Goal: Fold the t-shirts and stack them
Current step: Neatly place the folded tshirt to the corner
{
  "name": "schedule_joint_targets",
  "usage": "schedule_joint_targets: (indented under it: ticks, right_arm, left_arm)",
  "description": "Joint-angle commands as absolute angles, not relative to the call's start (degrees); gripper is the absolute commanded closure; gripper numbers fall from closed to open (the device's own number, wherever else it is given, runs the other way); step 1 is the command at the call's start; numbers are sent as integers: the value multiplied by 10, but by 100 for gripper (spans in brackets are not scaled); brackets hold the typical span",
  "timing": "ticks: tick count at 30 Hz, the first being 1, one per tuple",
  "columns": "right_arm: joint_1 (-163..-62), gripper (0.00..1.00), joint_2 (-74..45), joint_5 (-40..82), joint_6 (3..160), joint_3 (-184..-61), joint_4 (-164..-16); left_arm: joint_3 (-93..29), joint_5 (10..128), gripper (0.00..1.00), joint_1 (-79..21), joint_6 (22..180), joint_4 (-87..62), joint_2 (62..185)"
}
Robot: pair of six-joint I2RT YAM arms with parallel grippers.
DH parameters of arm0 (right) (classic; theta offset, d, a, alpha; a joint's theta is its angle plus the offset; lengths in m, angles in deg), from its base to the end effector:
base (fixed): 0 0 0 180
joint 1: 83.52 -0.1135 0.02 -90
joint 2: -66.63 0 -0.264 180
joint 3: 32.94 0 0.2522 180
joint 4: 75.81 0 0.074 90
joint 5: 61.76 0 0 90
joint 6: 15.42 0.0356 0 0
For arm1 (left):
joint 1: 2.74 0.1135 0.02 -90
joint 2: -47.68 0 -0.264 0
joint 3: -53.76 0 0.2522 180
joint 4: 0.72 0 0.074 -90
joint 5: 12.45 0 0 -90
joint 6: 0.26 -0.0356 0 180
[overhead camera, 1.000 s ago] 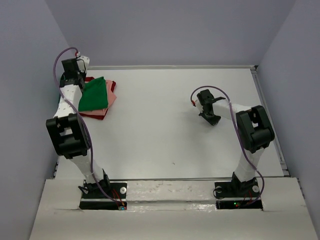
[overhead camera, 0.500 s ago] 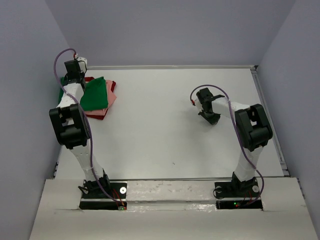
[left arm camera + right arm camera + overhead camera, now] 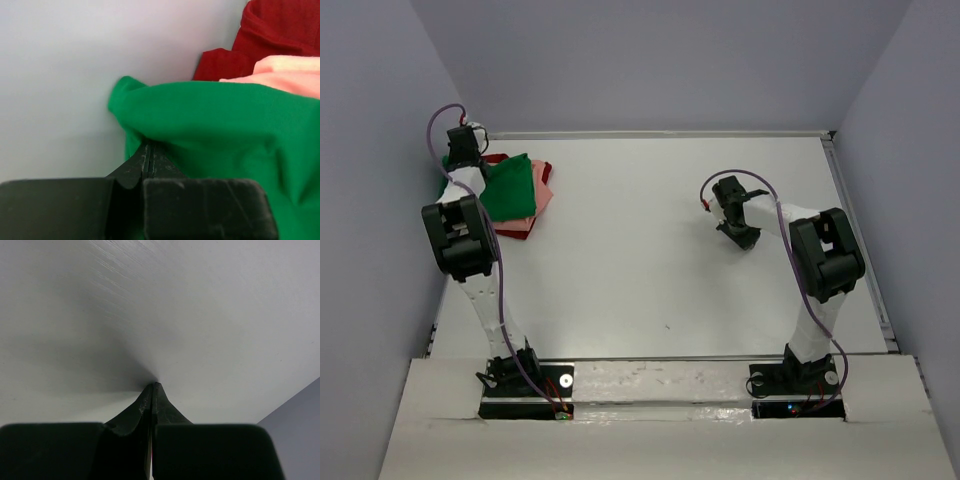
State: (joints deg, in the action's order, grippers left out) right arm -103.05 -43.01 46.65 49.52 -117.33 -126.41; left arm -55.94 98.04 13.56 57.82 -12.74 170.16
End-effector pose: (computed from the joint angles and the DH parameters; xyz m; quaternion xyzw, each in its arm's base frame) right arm 0.3460 0.1108 0.1501 -0.3534 0.9138 -0.1644 0.1138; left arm 0.4814 0.1537 0.2354 0.0177 0.8344 0.3533 0.4227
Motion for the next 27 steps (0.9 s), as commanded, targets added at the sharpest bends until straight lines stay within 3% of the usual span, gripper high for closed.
schedule_joint_targets:
  ticks: [1,12,22,23,27]
  right_arm:
    - [-1030,100,-463,412,514,-1156,-1269]
    - [-1030,100,-460,418,511,-1153,-1270]
    - [-1030,100,-424,421,513,-1160,-1269]
    - [-1030,95,-415,424,510,-1159,-1268]
    - [-1024,75,-347,441,502,-1143,-1261]
  left_arm:
    - [-579,1007,100,140,572,-76,1730]
    - [-607,1027,100,140,571,-90,1779]
    - [-653,935,100,121,577,-210,1573]
    - [-675,907,100,121,594,-236,1534]
    - [-624,795,76,114,629,-281,1419]
